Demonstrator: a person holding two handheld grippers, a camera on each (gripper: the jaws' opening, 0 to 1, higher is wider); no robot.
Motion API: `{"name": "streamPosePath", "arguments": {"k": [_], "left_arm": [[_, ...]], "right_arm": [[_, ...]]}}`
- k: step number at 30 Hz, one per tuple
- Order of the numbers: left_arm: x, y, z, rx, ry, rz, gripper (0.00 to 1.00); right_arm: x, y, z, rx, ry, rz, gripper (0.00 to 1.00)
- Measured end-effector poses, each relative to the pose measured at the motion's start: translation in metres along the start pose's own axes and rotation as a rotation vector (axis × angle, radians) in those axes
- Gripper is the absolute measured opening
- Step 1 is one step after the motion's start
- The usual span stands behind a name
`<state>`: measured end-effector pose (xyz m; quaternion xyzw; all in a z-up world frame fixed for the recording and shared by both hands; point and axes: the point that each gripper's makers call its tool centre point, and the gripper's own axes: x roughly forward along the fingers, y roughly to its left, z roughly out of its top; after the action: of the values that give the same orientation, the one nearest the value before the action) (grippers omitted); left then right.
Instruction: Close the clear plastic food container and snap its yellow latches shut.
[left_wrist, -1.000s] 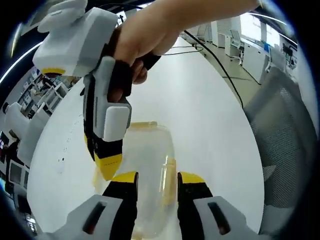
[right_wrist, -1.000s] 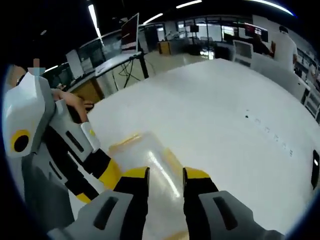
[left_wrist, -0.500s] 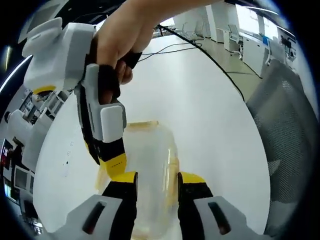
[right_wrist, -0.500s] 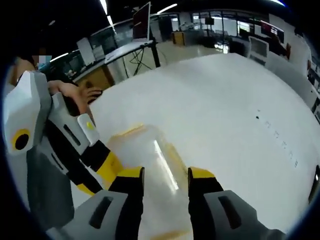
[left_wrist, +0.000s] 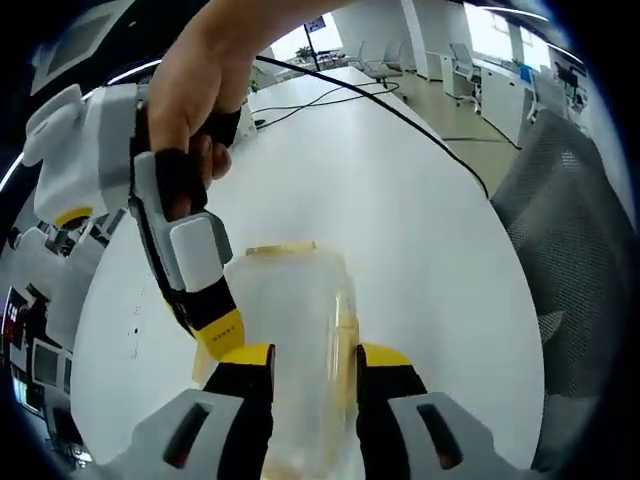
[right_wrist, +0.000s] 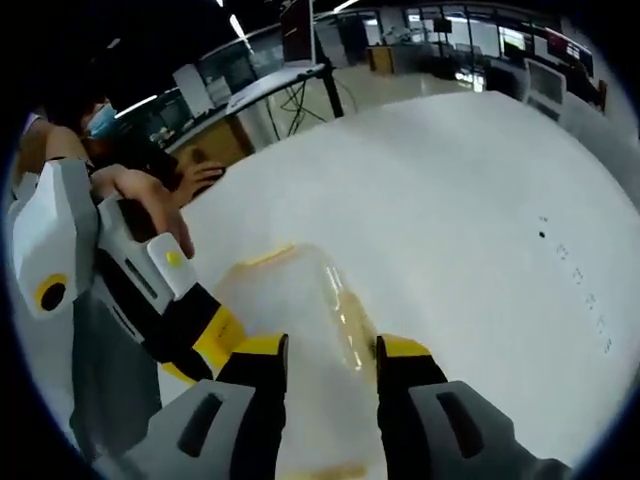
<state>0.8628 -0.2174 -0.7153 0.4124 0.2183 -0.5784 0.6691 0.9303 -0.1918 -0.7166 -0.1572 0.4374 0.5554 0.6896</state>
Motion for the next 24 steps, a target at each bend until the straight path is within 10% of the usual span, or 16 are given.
{"name": "streamPosePath", "arguments": {"k": [24], "left_arm": [[0.002, -0.002, 0.001, 0.022, 0.09, -0.051, 0.28]], "right_arm": [[0.005, 0.001, -0.007, -0.103, 0.194, 0.183, 0.41]]}}
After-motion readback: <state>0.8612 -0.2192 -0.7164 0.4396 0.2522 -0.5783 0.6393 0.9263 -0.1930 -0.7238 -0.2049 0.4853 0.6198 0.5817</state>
